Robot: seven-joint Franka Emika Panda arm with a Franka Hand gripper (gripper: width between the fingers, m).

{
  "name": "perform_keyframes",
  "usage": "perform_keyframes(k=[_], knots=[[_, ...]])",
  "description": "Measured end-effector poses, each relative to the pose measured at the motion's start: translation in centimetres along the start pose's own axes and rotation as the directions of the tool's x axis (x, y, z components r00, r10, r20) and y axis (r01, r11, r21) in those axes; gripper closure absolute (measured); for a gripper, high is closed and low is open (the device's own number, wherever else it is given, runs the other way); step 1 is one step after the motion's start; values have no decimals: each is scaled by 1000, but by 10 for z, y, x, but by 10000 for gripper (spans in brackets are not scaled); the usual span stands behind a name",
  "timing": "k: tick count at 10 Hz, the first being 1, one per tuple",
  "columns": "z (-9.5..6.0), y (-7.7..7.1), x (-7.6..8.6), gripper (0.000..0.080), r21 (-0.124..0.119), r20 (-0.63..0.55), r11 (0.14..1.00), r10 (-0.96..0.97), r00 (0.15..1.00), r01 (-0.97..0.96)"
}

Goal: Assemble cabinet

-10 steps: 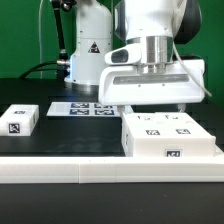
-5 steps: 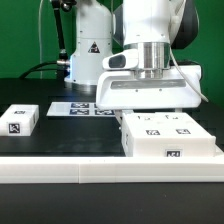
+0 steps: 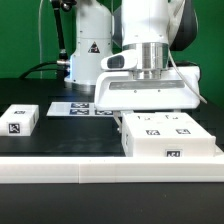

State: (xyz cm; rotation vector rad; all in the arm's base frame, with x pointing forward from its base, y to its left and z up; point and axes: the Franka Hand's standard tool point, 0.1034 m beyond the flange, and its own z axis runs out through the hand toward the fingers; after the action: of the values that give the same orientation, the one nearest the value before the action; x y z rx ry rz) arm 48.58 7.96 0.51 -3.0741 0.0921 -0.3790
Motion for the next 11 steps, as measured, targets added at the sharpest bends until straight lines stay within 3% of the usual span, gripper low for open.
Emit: perform_keyframes(k=[7,8,9,10,11], knots=[[3,-5,14,2,6,-18,1000,-5,1000,5],[3,-5,13,88,5,-16,1000,-5,1000,6],[4,-4,13,231,5,-16,1000,-6,1000,6],[4,-5,13,231,5,-16,1000,-6,1000,7],[4,-5,13,413,6,-16,1000,-7,1000,7]])
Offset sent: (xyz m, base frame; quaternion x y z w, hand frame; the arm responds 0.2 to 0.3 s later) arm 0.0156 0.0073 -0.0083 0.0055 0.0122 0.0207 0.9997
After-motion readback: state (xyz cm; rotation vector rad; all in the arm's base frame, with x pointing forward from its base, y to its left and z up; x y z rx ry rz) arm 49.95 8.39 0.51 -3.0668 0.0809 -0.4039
